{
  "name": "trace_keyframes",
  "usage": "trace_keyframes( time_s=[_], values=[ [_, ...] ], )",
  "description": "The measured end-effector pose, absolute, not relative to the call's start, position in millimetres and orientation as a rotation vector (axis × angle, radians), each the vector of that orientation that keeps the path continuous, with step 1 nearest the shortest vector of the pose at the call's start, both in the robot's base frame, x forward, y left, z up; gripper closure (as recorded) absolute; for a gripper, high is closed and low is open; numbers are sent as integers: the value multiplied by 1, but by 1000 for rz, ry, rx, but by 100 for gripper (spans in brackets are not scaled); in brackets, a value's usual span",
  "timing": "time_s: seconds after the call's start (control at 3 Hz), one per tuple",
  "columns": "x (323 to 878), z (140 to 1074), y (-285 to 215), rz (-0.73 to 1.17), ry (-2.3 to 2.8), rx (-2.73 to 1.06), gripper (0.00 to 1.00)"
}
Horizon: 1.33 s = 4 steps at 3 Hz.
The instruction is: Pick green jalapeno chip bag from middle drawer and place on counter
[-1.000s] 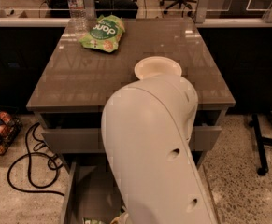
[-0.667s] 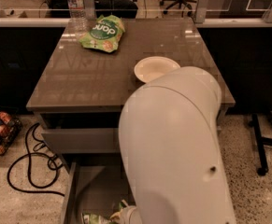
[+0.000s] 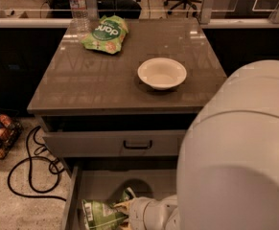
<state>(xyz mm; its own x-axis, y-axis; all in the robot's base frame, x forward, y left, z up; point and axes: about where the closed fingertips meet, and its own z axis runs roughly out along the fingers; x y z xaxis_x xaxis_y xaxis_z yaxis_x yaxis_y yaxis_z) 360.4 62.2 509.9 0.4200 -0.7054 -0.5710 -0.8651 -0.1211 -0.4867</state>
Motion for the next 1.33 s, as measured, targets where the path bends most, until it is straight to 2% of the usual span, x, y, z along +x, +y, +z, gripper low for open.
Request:
trace_keyframes(
  time_s=[0.67, 1.33],
  values=[
    [376, 590, 46, 244, 1222, -1752, 100],
    [381, 602, 44, 241, 1241, -1706, 100]
  ],
)
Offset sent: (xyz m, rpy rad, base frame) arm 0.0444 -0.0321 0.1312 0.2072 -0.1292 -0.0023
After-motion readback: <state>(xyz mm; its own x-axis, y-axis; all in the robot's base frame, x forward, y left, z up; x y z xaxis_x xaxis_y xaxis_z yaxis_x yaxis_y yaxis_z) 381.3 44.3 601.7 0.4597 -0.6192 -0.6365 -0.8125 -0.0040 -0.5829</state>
